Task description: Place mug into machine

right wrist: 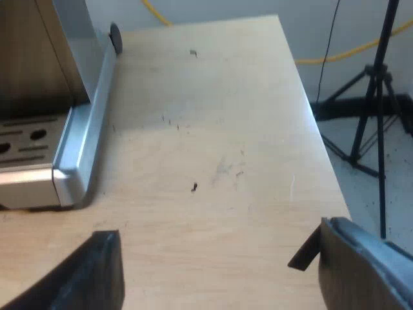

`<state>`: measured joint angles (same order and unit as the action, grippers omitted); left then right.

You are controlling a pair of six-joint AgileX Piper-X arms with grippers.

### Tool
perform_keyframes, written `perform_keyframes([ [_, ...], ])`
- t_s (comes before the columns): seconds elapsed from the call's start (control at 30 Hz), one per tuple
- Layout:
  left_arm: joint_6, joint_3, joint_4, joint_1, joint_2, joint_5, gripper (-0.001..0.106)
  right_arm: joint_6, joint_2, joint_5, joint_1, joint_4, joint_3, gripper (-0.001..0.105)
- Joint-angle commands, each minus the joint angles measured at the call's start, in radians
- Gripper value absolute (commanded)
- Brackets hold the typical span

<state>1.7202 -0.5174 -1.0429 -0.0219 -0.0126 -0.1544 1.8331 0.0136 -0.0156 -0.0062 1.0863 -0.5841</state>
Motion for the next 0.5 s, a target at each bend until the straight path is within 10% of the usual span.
perform_keyframes([
  [0.03,0.003,-0.004,0.013,0.002,-0.14,0.009,0.075,0.002,0.041,0.006,-0.002,0.003,0.009,0.065],
  [0.5,0.003,-0.001,0.019,0.002,-0.14,0.009,0.075,0.002,0.039,-0.012,-0.002,-0.006,0.033,0.065],
])
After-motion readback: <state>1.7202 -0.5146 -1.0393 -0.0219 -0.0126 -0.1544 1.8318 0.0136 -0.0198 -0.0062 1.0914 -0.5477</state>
